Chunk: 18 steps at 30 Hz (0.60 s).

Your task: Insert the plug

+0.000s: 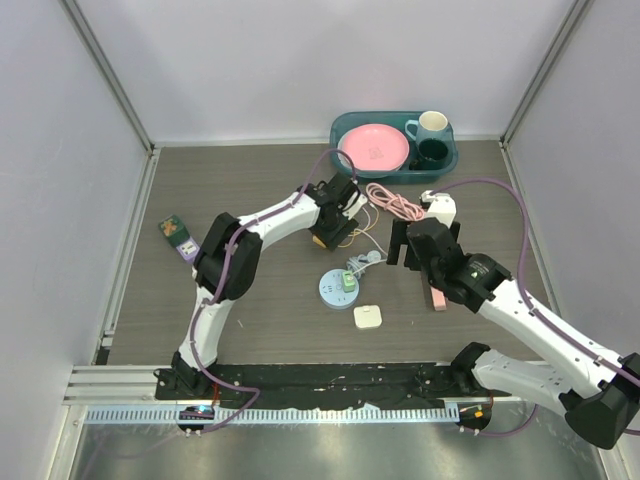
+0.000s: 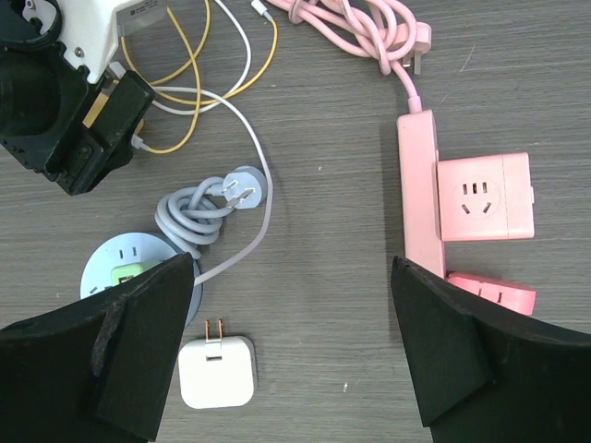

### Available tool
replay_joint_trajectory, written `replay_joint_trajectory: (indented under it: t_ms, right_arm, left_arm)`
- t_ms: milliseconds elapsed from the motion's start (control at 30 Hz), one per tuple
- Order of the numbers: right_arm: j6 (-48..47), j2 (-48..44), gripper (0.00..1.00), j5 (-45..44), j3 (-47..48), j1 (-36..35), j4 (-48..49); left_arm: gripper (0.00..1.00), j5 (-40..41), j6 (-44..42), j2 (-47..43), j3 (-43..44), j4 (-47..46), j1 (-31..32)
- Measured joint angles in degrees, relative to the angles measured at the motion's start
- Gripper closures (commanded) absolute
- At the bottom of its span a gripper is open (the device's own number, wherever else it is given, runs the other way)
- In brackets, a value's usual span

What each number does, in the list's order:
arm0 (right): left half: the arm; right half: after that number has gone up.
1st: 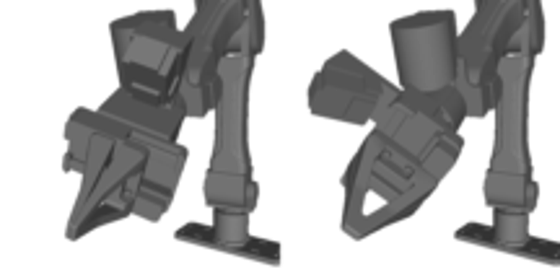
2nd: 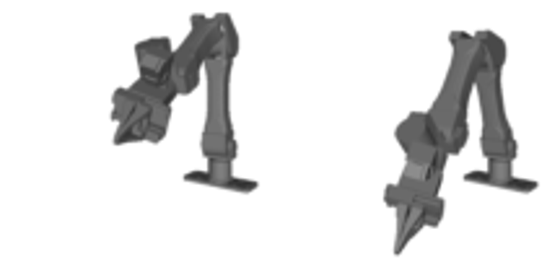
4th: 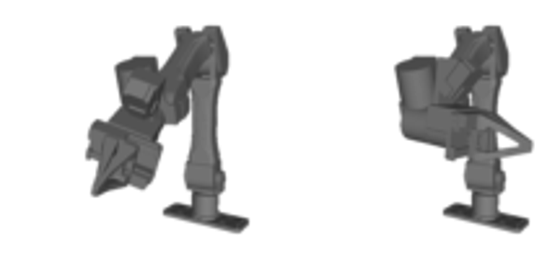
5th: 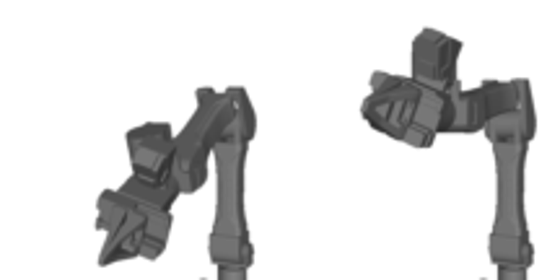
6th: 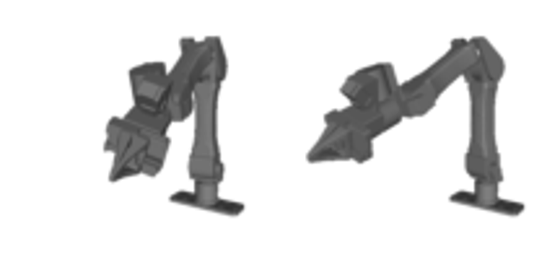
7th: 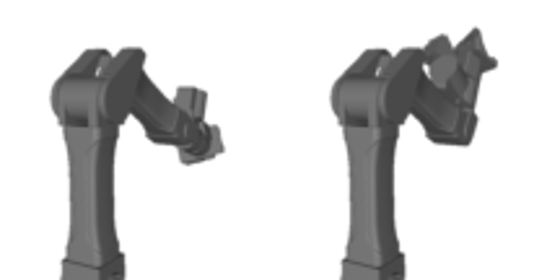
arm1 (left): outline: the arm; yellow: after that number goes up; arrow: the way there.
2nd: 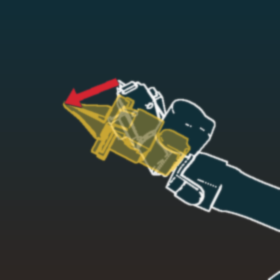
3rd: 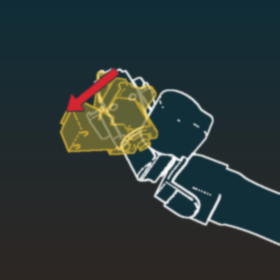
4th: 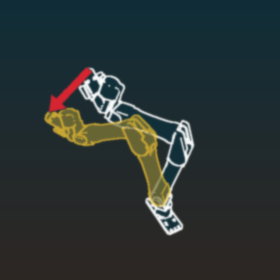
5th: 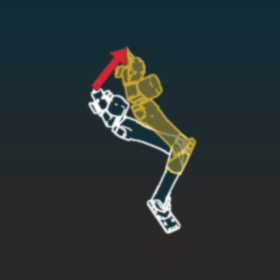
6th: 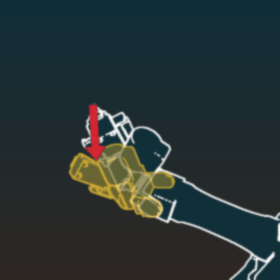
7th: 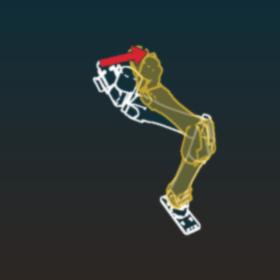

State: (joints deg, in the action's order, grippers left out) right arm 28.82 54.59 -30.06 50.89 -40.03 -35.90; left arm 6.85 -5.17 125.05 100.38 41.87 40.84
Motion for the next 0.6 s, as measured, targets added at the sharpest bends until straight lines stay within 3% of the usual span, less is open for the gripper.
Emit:
replay_joint_trajectory:
  t_ms: [333,600]
  right_arm:
    - [-0.2,0.7,0.09,1.0,0.0,0.2,0.0]
    - [-0.4,1.8,0.12,5.2,0.0,0.2,2.4]
  left_arm:
    - [0.69,-2.5,3.7,0.1,0.4,0.6,-1.0]
    - [0.79,-10.9,15.9,-10.3,-9.7,-5.7,-8.6]
